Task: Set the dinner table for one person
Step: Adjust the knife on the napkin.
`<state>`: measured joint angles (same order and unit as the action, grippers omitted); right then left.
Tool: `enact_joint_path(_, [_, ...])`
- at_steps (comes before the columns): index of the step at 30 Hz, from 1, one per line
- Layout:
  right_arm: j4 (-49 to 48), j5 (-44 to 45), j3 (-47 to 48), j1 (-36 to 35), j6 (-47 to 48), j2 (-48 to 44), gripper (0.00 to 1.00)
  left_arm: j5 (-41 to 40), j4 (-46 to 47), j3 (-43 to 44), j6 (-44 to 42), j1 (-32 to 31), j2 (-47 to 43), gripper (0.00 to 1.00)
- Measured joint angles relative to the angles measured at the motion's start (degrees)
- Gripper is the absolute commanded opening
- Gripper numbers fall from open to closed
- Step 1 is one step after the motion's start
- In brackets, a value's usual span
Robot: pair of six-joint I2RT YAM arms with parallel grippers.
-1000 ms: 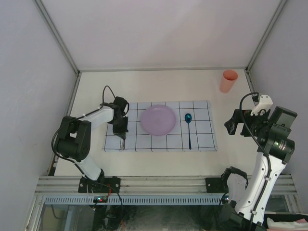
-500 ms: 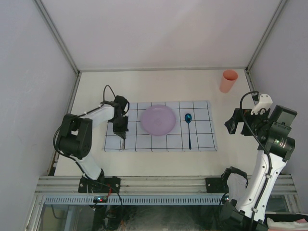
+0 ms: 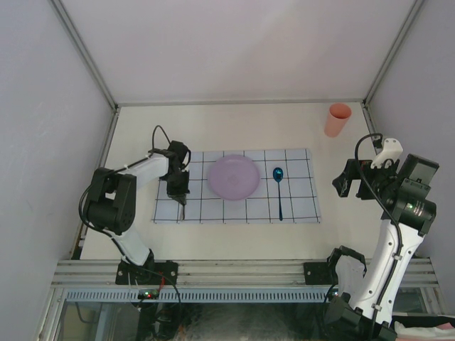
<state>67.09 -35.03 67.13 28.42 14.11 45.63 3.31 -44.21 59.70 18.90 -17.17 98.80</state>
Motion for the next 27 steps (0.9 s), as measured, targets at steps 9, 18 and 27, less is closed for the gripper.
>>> enact_joint_path(9, [-0.4, 0.0, 0.0, 0.0, 0.0, 0.3, 1.00, 0.1, 0.3, 0.3, 0.0, 0.0, 0.0, 0.00])
enact_joint_path(18, [-0.5, 0.0, 0.0, 0.0, 0.0, 0.3, 1.00, 0.5, 3.0, 1.3, -1.0, 0.0, 0.4, 0.20])
enact_joint_path(27, [-0.8, 0.0, 0.0, 0.0, 0.1, 0.3, 1.00, 0.9, 2.5, 1.8, -1.0, 0.1, 1.4, 0.15])
